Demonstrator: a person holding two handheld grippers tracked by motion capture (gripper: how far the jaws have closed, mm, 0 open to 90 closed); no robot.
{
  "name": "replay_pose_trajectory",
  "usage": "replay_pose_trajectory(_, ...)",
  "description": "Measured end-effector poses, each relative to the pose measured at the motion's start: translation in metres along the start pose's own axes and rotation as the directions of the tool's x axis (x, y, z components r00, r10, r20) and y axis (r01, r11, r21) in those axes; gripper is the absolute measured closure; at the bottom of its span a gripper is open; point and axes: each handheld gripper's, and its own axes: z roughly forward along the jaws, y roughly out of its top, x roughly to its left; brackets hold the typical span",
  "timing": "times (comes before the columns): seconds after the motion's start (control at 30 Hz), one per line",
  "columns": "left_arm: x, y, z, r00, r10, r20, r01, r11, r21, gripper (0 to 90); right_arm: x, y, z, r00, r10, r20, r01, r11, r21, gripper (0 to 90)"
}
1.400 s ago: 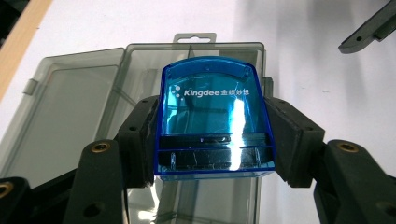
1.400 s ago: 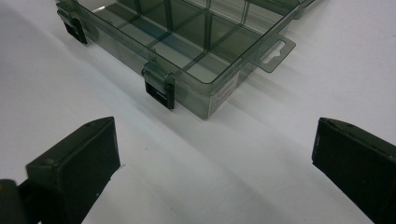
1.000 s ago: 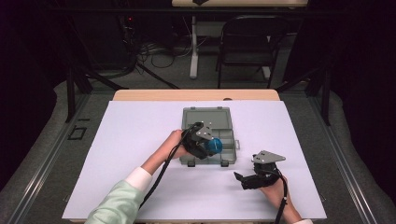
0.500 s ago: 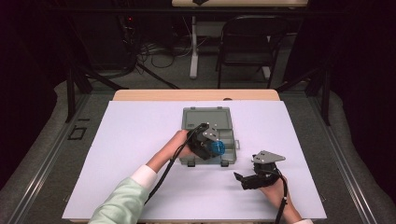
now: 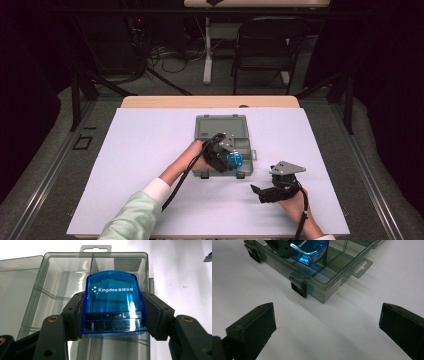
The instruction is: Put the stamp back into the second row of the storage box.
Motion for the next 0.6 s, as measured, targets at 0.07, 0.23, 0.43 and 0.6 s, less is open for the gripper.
replay_pose_trajectory(0.07,0.0,0.0,-0.001,0.9999,-0.005,0.014,0.005,0.9999,-0.009,38.9,0.0,0.0,0.0,1.0,-0.001,-0.001,0.001,1.0,-0.001,0.2)
replay_pose_trajectory(0.23,-0.001,0.001,-0.005,0.9997,-0.002,0.025,0.003,0.9989,-0.046,33.9,0.0,0.0,0.0,1.0,-0.004,0.0,0.004,1.0,0.009,0.3)
replay_pose_trajectory(0.43,-0.003,-0.001,-0.015,0.9989,-0.039,0.026,0.041,0.9957,-0.083,17.0,0.0,0.0,0.0,1.0,-0.001,-0.004,0.001,1.0,-0.001,0.3)
replay_pose_trajectory(0.6,-0.007,-0.009,-0.027,0.9977,-0.064,-0.023,0.061,0.9926,-0.105,10.0,0.001,0.0,0.0,1.0,-0.004,-0.006,0.004,1.0,0.002,0.2)
